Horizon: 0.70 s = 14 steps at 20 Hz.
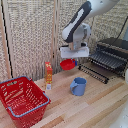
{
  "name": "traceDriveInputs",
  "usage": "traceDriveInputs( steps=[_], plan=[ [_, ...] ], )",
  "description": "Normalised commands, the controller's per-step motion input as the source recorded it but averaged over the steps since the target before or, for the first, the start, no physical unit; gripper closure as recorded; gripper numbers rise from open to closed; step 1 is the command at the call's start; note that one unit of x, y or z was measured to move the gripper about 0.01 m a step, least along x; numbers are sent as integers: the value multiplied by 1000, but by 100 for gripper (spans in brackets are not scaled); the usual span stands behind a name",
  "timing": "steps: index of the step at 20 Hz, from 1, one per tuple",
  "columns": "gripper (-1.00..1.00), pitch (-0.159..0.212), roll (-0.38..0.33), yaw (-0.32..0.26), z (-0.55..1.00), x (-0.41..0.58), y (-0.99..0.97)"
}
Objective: Extend the gripper towards the oven tray handle. Grasp the handle and carefully pull the tray out of the oven. Move the gripper above the red bowl. Grab the red bowl gently. Lift the bowl and place it onto the oven tray.
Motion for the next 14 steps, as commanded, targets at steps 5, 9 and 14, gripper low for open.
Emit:
traceDriveInputs(
  steps=[5, 9, 14],
  plan=[
    [100, 0, 55, -264, 748, 59, -107],
    [100, 0, 59, -214, 758, 100, -360],
    [100, 0, 24, -186, 658, 210, -501]
  ],
)
